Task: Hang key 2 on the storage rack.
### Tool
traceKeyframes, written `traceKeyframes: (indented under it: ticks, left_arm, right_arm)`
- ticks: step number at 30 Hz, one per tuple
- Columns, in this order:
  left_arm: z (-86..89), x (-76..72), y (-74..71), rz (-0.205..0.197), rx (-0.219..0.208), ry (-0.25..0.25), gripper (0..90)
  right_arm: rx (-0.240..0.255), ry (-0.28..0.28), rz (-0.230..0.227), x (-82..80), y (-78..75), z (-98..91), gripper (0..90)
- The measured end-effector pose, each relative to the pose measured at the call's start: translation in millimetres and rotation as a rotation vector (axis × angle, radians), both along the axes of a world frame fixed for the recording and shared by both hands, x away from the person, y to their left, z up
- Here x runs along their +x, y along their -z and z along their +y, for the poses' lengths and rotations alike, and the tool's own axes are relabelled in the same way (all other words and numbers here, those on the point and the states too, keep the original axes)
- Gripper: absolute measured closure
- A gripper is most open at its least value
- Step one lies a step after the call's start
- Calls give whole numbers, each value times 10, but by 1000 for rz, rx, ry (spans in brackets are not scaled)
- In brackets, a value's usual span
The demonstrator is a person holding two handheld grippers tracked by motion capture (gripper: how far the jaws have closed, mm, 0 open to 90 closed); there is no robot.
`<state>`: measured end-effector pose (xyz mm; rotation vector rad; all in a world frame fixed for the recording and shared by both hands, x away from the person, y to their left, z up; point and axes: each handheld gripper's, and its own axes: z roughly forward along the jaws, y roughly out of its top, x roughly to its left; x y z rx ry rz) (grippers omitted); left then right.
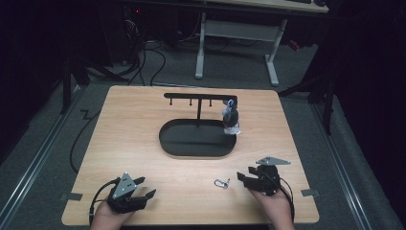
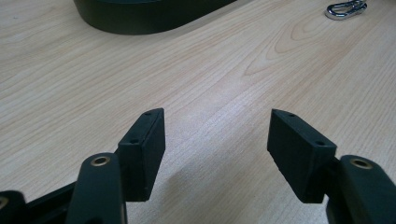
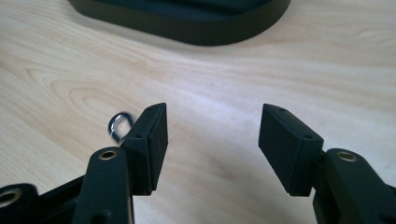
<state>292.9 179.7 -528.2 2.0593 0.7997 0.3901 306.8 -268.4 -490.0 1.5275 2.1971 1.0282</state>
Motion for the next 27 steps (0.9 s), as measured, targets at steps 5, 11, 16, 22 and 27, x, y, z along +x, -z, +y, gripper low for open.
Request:
traceKeyframes:
  ticks: [5, 11, 16, 22, 27]
  left_arm:
    - [15, 4, -5, -1, -1, 0, 377]
    - [28, 34, 12, 7, -3, 4, 378]
    - [9, 25, 6, 3, 4, 12, 378]
    - [18, 23, 13, 3, 4, 13, 378]
    - [25, 28, 15, 6, 5, 14, 378]
  right_arm:
    - [6, 10, -37, -201, 131, 69, 438]
    - [18, -38, -2, -292, 156, 161, 451]
    - [20, -88, -4, -279, 181, 358, 489]
    - [-37, -70, 13, -186, 252, 576, 497]
    - [-63, -35, 5, -139, 264, 579, 594]
